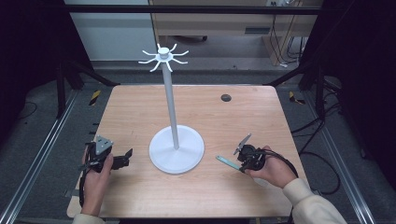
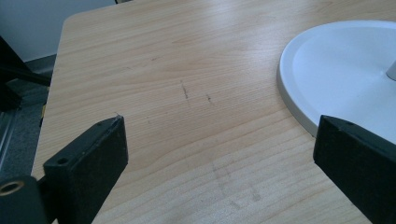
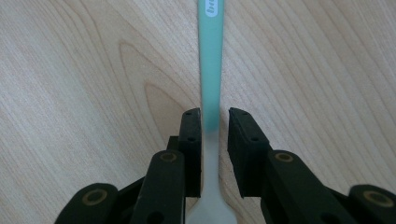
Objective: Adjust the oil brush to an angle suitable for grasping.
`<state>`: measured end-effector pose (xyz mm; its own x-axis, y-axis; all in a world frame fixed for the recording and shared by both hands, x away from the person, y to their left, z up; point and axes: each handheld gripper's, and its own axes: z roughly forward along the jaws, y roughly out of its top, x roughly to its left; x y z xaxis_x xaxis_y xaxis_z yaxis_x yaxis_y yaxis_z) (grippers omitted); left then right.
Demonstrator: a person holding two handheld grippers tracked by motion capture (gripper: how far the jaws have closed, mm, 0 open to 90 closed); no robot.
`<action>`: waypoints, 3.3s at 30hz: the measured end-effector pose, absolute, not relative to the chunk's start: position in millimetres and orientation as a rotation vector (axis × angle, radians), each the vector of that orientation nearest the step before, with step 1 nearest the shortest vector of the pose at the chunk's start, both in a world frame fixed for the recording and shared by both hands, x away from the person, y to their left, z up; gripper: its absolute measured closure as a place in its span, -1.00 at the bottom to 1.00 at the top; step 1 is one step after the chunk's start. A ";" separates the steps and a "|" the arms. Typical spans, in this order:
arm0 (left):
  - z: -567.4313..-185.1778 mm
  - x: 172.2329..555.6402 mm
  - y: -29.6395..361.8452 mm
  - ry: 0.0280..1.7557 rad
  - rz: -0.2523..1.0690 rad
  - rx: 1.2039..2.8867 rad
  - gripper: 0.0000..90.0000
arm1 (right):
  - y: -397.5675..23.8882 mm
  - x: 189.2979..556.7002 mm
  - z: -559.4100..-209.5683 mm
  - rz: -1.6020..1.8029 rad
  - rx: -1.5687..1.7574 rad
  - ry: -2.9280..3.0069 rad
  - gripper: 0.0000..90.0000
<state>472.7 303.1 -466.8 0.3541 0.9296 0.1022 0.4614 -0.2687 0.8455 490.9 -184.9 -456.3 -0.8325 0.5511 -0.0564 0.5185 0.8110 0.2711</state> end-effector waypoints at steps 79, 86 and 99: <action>-466.5 470.5 303.4 1.211 0.798 1.863 -0.94 | -179.8 540.8 -383.9 1.035 0.990 2.516 0.83; -466.6 470.4 302.8 1.210 0.794 1.864 -0.94 | -173.1 543.3 -368.5 1.193 0.983 2.395 0.83; -465.0 471.8 304.9 1.212 0.798 1.850 -0.94 | -170.7 533.8 -361.4 1.276 0.977 2.316 0.83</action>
<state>471.8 304.9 -465.0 0.3512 0.9321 0.0884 0.4500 -0.2508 0.8571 533.8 -170.7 -361.4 -0.7146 0.6981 0.0450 0.4112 0.3671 0.8344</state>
